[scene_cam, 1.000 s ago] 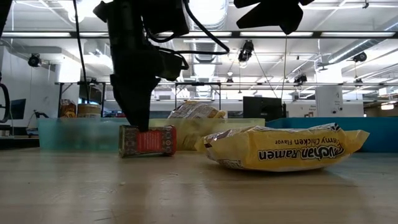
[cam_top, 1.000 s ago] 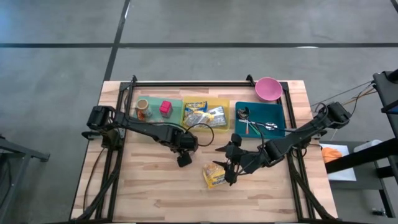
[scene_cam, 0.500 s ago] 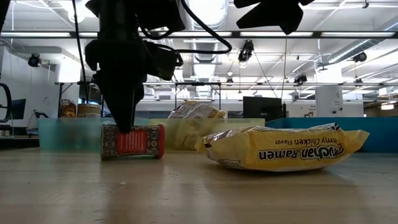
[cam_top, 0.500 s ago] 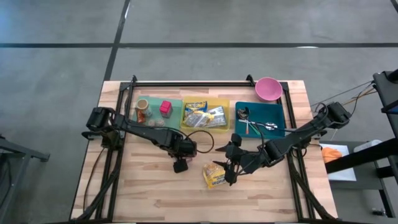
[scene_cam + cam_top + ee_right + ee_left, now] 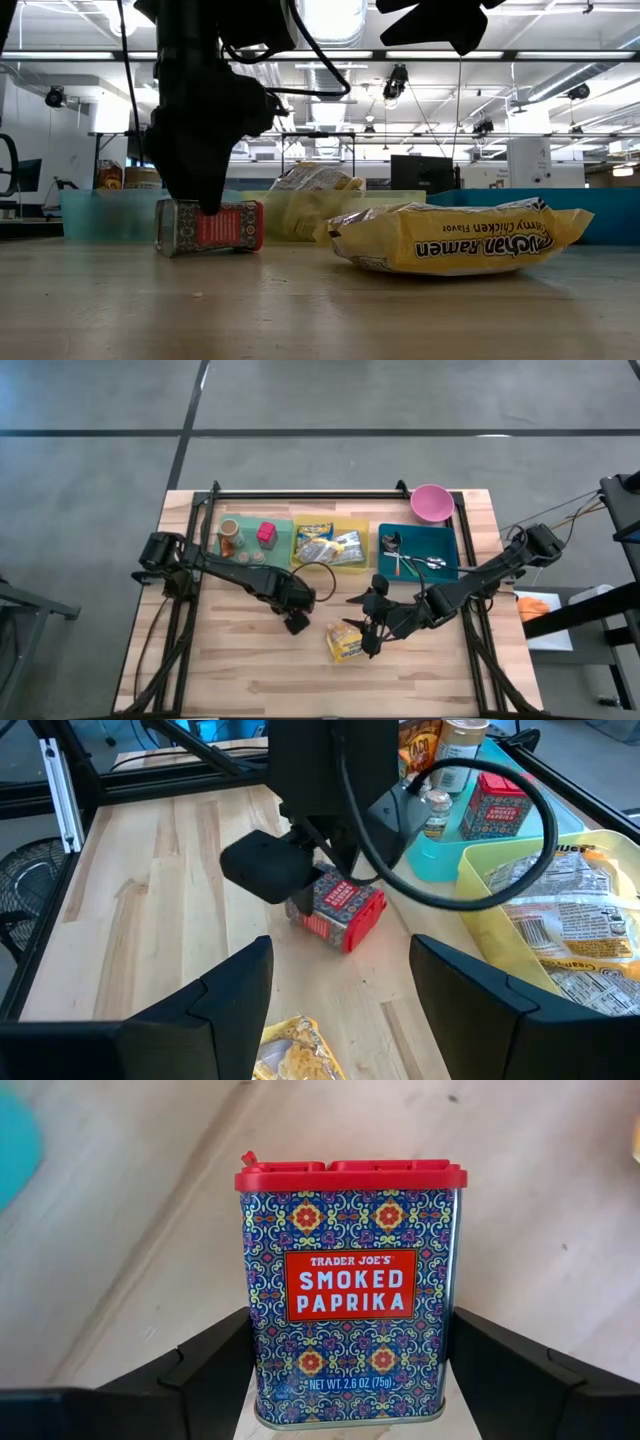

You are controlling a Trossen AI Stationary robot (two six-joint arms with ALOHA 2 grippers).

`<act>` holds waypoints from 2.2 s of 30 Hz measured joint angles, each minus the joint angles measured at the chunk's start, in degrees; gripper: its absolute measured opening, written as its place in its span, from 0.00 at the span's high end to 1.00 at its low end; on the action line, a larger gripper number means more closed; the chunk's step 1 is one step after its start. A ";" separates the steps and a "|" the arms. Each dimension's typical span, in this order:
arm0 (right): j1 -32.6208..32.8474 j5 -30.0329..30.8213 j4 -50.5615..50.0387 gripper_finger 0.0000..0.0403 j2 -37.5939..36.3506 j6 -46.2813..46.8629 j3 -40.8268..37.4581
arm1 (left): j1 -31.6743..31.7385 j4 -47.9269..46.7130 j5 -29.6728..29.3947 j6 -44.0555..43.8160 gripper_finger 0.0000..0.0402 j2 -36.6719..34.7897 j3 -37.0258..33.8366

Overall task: Pick & Place Food Item
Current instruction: Put the red seasoning can into the green bin

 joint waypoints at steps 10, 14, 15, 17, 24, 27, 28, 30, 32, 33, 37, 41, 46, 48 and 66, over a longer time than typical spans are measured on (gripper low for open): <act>0.00 0.04 -0.01 0.43 0.02 0.00 0.00 | 0.16 -5.17 -4.91 -9.20 0.27 0.15 1.21; 0.00 0.04 -0.02 0.43 0.02 0.00 0.00 | 0.23 -11.41 -10.95 -11.39 0.26 0.32 1.66; 0.00 0.04 -0.02 0.43 0.02 0.00 0.00 | 0.23 -12.63 -11.74 -11.75 0.26 0.35 1.66; 0.00 0.04 -0.02 0.43 0.02 0.00 0.00 | 0.23 -14.99 -12.16 -12.43 0.26 0.39 1.58; 0.00 0.04 -0.02 0.43 0.02 0.00 0.00 | 0.25 -15.03 -12.40 -8.48 0.25 0.35 1.22; 0.00 0.04 -0.02 0.43 0.02 0.00 0.00 | 0.25 -14.92 -12.38 -7.99 0.25 0.35 1.22; 0.00 0.04 -0.02 0.43 0.02 0.00 0.00 | 0.25 -14.92 -12.38 -7.97 0.25 0.33 1.22; 0.00 0.04 -0.02 0.43 0.02 0.00 0.00 | 0.25 -14.89 -12.34 -7.84 0.25 0.33 1.22; 0.00 0.04 -0.02 0.43 0.02 0.00 0.00 | 0.25 -14.86 -12.32 -7.84 0.25 0.33 1.22; 0.00 0.04 -0.02 0.43 0.02 0.00 0.00 | 0.25 -14.83 -12.31 -7.82 0.25 0.33 1.22; 0.00 0.04 -0.02 0.43 0.02 0.00 0.00 | 0.24 -14.65 -12.19 -7.85 0.25 0.32 1.22; -0.02 0.04 -0.02 0.43 0.02 0.00 0.00 | 0.23 -14.46 -12.08 -7.86 0.25 0.28 1.25; -0.01 0.04 -0.02 0.43 0.02 0.00 0.00 | 0.23 -14.40 -11.92 -7.86 0.25 0.28 1.27; -0.02 0.04 -0.02 0.43 0.02 0.00 0.00 | 0.23 -14.36 -11.72 -7.85 0.25 0.28 1.27; -0.01 0.04 -0.01 0.43 0.02 0.00 0.00 | 0.23 -13.93 -11.01 -6.68 0.26 0.24 1.43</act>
